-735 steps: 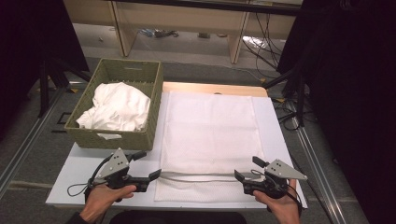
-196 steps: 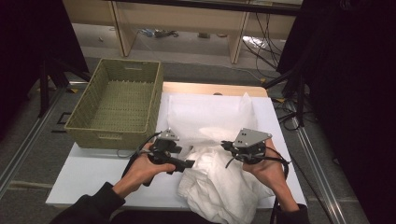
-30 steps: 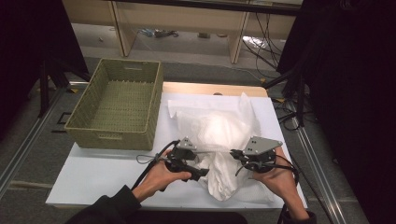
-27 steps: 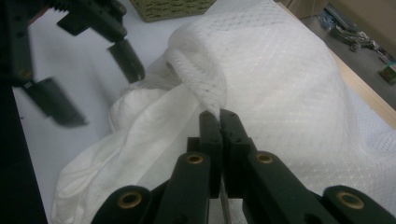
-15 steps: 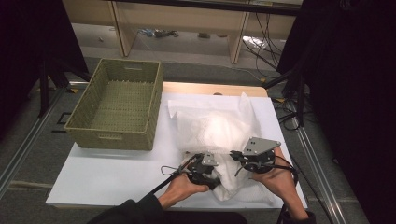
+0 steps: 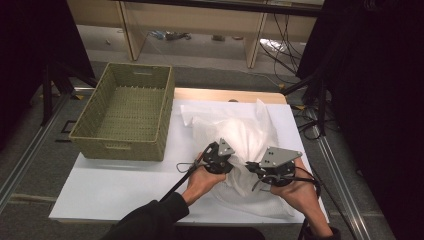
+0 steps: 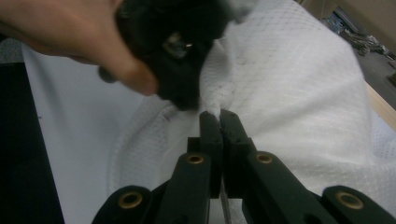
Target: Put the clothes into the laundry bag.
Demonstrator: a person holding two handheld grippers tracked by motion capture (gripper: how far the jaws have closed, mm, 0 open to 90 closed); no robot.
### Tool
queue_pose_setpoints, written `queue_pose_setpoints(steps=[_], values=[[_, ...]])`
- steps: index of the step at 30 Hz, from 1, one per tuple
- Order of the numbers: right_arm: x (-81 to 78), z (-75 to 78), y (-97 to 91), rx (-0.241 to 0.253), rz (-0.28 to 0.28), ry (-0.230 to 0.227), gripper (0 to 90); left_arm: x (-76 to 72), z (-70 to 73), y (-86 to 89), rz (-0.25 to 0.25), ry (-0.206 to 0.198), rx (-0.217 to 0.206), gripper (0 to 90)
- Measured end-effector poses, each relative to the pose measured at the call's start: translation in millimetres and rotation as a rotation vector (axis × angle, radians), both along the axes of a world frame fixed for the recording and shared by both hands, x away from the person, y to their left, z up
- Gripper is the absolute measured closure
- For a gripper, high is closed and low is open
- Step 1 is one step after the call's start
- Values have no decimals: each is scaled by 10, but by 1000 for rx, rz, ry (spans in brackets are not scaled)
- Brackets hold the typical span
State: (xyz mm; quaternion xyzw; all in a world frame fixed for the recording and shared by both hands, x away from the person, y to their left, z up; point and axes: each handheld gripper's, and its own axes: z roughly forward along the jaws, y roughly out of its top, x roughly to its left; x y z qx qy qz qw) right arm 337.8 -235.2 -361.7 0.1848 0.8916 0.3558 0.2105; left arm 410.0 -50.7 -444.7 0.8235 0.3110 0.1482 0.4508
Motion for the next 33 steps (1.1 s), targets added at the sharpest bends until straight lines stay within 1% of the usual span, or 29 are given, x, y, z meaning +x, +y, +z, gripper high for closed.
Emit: queue_pose_setpoints(steps=[1, 2, 3, 4, 5, 6, 7, 9, 10, 11, 12, 13, 15, 16, 17, 18, 19, 20, 22, 23, 24, 25, 26, 27, 28, 30, 31, 32, 33], values=[[0, 6, 5, 5, 0, 5, 900, 58, 27, -14, 29, 2, -19, 828], [14, 3, 0, 8, 5, 4, 900, 101, 43, -17, 54, -11, -28, 828], [17, -1, -7, 12, -3, 9, 900, 175, 52, -16, 85, -29, -31, 827], [19, -11, -18, 21, -10, 17, 900, 234, 39, -16, 94, -21, -40, 825], [29, -21, -28, 16, -4, 14, 900, 269, 20, -12, 103, -5, -49, 821], [30, -33, -28, 17, -15, 21, 900, 302, -21, -8, 103, 25, -58, 814], [43, -56, -35, 9, -21, 25, 900, 297, -50, -16, 100, 36, -55, 801], [71, -108, -38, 6, -13, 33, 900, 262, -69, -2, 64, 57, -30, 746], [70, -123, -37, 4, -14, 48, 900, 208, -63, 31, 53, 71, -28, 708], [86, -148, -40, -4, -10, 46, 900, 182, -52, 60, 44, 84, -20, 626], [89, -155, -39, -2, -11, 49, 900, 158, -44, 89, 30, 102, -14, 572], [92, -159, -39, -4, -13, 48, 900, 109, -25, 143, 16, 130, 4, 505], [92, -155, -39, -5, -13, 47, 900, 20, 1, 208, 1, 141, 21, 384], [91, -152, -38, -5, -15, 47, 900, -47, 20, 242, -14, 158, 40, 332], [90, -148, -38, -7, -17, 45, 900, -99, 33, 273, -42, 175, 46, 279], [88, -145, -39, -5, -18, 46, 900, -157, 48, 311, -63, 194, 48, 257], [87, -141, -41, -5, -15, 47, 900, -213, 60, 349, -70, 205, 38, 236], [81, -139, -44, -1, -27, 51, 900, -260, 66, 372, -74, 208, 33, 217], [75, -140, -43, 4, -37, 60, 900, -346, 52, 418, -111, 219, 63, 190], [73, -142, -42, 5, -42, 64, 900, -380, 23, 414, -112, 253, 61, 168], [85, -143, -43, 3, -28, 57, 900, -394, -12, 416, -147, 271, 100, 157], [83, -144, -40, 5, -34, 60, 900, -396, -52, 401, -169, 263, 146, 161], [84, -147, -36, 0, -33, 56, 900, -385, -94, 369, -175, 257, 179, 160], [89, -152, -31, -4, -18, 50, 900, -351, -142, 320, -186, 252, 185, 170], [85, -158, -27, -10, -17, 57, 900, -311, -157, 290, -192, 241, 174, 244], [91, -175, -15, -15, -10, 56, 900, -235, -165, 220, -185, 218, 134, 449], [89, -184, -12, -22, -13, 60, 900, -212, -159, 195, -190, 202, 130, 566], [92, -196, -9, -27, -11, 65, 900, -184, -174, 104, -167, 167, 82, 652], [94, -225, -3, -25, -18, 69, 900, -151, -161, 73, -149, 129, 77, 774]])
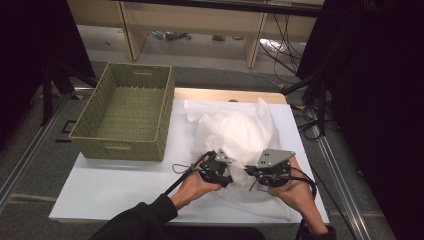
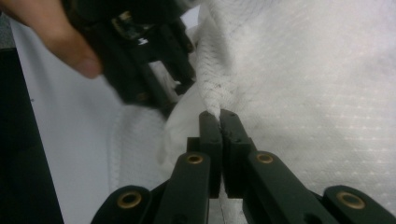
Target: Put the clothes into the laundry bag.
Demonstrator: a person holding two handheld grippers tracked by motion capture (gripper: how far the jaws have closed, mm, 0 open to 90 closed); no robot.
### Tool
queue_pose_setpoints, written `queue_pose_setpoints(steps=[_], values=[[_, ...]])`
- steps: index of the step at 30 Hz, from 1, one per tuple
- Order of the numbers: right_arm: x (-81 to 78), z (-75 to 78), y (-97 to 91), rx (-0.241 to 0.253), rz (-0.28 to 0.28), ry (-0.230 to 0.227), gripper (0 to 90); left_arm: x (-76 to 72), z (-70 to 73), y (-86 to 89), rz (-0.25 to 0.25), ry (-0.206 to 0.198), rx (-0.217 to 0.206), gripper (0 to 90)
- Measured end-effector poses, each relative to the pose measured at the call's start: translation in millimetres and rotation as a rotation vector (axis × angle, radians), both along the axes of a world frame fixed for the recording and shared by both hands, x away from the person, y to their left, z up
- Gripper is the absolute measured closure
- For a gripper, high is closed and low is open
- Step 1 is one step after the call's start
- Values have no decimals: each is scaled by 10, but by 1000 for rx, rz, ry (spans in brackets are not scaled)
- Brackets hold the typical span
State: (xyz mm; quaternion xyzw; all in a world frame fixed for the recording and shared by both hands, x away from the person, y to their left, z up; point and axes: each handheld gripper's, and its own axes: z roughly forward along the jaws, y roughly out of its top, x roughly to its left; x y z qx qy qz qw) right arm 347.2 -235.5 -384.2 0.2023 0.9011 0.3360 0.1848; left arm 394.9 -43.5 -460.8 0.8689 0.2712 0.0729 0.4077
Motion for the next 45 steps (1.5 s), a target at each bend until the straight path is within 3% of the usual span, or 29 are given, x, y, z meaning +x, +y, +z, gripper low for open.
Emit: queue_pose_setpoints(steps=[1, 3, 6, 8, 9, 10, 12, 15, 16, 17, 20, 22, 23, 24, 25, 27, 29, 31, 32, 33, 35, 37, 40, 41, 42, 43, 45], values=[[12, -12, -7, -8, 8, 10, 900, 33, 10, -47, 27, -8, -36, 830], [22, -39, -10, -1, -6, -7, 900, 77, 23, -120, 17, 3, -55, 845], [-1, -23, -10, 0, 3, 4, 900, 179, 13, -214, -2, -54, 35, 852], [-8, 14, -2, -11, 20, 4, 900, 266, -9, -239, 49, -58, 28, 856], [-18, 15, 10, -8, 14, -3, 900, 285, -29, -273, 101, -70, -14, 858], [-30, 18, 21, -17, 10, 0, 900, 321, -38, -294, 128, -98, -1, 859], [-29, -20, 55, -34, 6, 6, 900, 349, -53, -321, 129, -132, 29, 858], [11, -93, 47, -37, -12, 19, 900, 294, -66, -264, 117, -111, 10, 838], [26, -112, 25, -42, -13, 17, 900, 273, -52, -211, 82, -94, 31, 805], [23, -117, 14, -42, -25, 26, 900, 217, -52, -152, 93, -79, -2, 761], [36, -134, 11, -35, -27, 32, 900, 121, -1, 35, 66, -23, 7, 592], [39, -134, 25, -41, -25, 28, 900, 14, 61, 198, 66, -34, 29, 469], [26, -132, 33, -30, -21, 38, 900, -21, 74, 270, 61, -38, 76, 407], [30, -129, 37, -32, -7, 35, 899, -38, 69, 307, 68, -35, 90, 347], [25, -127, 40, -28, -17, 41, 899, -49, 55, 356, 65, -34, 96, 333], [35, -127, 46, -35, -12, 34, 899, -56, 3, 396, 69, -2, 94, 341], [34, -135, 49, -38, -7, 35, 899, -22, -65, 367, 56, 3, 109, 375], [32, -133, 54, -40, -7, 37, 899, 36, -115, 292, 15, -2, 129, 496], [31, -133, 58, -37, -2, 35, 899, 61, -132, 261, 4, -6, 131, 621], [30, -131, 58, -36, -1, 35, 899, 112, -150, 219, -11, -14, 145, 689], [34, -133, 54, -42, 1, 30, 900, 200, -175, 128, -2, -32, 142, 797], [30, -124, 53, -47, 1, 29, 900, 270, -167, 33, 16, -37, 121, 827], [15, -109, 51, -38, -14, 44, 900, 395, -171, -111, 41, -99, 162, 832], [18, -105, 46, -46, -23, 47, 900, 421, -195, -167, 99, -100, 111, 832], [27, -110, 43, -47, -14, 41, 900, 445, -203, -198, 120, -97, 102, 832], [30, -116, 38, -53, -17, 40, 900, 471, -201, -209, 107, -111, 110, 830], [38, -134, 20, -48, -26, 43, 900, 462, -202, -190, 103, -100, 100, 818]])
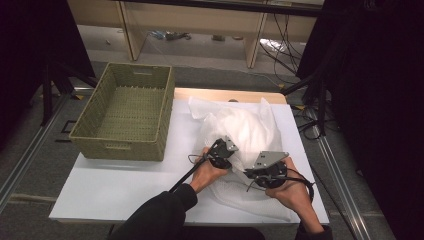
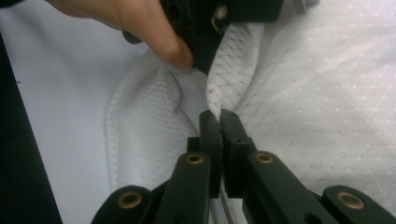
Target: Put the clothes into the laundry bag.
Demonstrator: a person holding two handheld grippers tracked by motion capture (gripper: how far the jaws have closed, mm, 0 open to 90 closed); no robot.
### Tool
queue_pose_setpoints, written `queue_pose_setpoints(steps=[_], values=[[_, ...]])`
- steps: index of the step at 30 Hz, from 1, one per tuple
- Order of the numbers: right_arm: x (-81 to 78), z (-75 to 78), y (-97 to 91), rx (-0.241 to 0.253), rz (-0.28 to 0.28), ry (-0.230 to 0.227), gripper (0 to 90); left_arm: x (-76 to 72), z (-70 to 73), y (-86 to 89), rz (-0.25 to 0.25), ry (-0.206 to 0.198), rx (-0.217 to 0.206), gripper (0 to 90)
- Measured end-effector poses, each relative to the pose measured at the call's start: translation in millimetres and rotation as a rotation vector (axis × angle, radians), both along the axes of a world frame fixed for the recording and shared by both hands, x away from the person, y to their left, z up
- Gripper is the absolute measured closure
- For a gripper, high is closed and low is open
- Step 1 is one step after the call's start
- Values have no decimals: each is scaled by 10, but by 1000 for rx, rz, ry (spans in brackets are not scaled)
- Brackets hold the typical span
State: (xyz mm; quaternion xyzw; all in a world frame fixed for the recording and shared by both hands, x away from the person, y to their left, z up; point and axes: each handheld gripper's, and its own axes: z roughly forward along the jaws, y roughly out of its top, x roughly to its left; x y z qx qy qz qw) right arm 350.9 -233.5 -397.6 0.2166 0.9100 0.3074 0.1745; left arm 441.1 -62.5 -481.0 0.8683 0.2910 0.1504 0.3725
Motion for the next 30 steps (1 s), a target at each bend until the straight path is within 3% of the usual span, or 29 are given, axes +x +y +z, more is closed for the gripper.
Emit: queue_pose_setpoints(steps=[2, 4, 5, 6, 8, 10, 11, 13, 17, 19, 21, 22, 23, 24, 25, 28, 30], values=[[15, -18, -19, 4, -5, 5, 900, -55, 22, 75, -22, 27, -7, 764], [27, -40, -24, 11, -2, 8, 900, -177, 71, 210, -40, 55, -12, 615], [28, -51, -20, 11, -1, 12, 900, -238, 100, 291, -50, 57, -13, 507], [28, -61, -14, 12, 1, 15, 900, -288, 126, 360, -53, 56, -19, 459], [32, -65, -7, 10, 5, 9, 900, -406, 198, 565, -33, 43, -46, 438], [33, -61, 6, 12, 5, 8, 898, -444, 250, 731, -3, 32, -28, 423], [35, -61, 5, 10, 9, 6, 897, -446, 268, 815, 19, 31, -20, 425], [28, -59, 11, 10, 7, 4, 896, -437, 258, 947, 60, 51, -46, 438], [14, -53, 18, 14, -12, 19, 895, -400, 195, 930, 62, 73, -52, 448], [30, -61, 11, 14, 5, 7, 894, -344, 178, 874, 58, 61, -31, 455], [31, -61, 8, 14, 6, 9, 892, -275, 131, 823, 99, 61, 9, 453], [29, -63, 8, 16, 3, 7, 892, -234, 103, 822, 94, 66, 30, 459], [26, -64, 8, 17, 2, 7, 891, -212, 69, 822, 105, 104, 36, 482], [26, -64, 8, 18, 3, 9, 891, -200, 31, 815, 109, 117, 41, 491], [30, -64, 8, 16, 5, 8, 891, -199, 1, 819, 82, 119, 72, 522], [30, -71, 10, 14, 7, 19, 890, -248, 17, 864, 34, 128, 79, 718], [27, -66, 3, 15, 2, 15, 890, -296, 52, 937, 20, 104, 86, 821]])
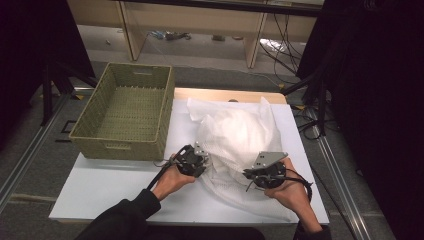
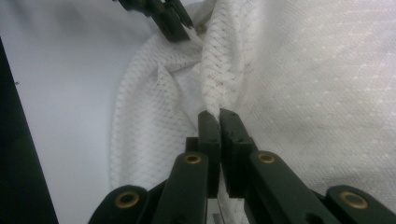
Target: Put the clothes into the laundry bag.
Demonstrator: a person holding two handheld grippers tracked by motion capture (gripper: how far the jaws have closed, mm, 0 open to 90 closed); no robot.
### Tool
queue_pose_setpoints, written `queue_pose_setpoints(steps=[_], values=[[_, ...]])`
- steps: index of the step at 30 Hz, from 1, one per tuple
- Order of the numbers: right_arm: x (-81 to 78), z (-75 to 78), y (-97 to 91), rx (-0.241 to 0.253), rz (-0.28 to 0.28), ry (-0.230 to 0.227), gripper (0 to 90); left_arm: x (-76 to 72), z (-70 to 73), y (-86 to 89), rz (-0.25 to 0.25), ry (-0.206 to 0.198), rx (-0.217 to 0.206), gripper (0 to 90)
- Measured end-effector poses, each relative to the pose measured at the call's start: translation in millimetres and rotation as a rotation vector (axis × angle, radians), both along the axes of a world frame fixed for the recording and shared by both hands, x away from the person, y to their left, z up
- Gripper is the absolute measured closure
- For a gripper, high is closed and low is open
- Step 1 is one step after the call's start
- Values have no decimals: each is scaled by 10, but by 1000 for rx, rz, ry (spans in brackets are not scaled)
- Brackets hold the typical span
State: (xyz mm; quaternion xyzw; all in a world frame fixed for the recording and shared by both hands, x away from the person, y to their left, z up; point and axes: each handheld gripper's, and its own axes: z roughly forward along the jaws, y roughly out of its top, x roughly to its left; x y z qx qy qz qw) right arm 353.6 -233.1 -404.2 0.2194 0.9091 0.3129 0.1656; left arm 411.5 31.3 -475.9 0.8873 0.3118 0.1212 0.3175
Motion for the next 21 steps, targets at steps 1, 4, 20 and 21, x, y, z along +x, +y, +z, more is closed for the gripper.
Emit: queue_pose_setpoints(steps=[1, 4, 20, 21], values=[[-2, 2, 0, 0, -2, 0, 890, -38, 19, 51, -11, -3, 6, 837], [-4, 3, -3, -1, -2, -2, 889, -208, 76, 242, -31, -13, -3, 839], [-5, 16, -4, -9, 6, -17, 893, -477, 66, 572, 7, 69, -68, 616], [-17, 32, -6, 2, 4, -11, 896, -465, 50, 575, -6, 72, -74, 671]])
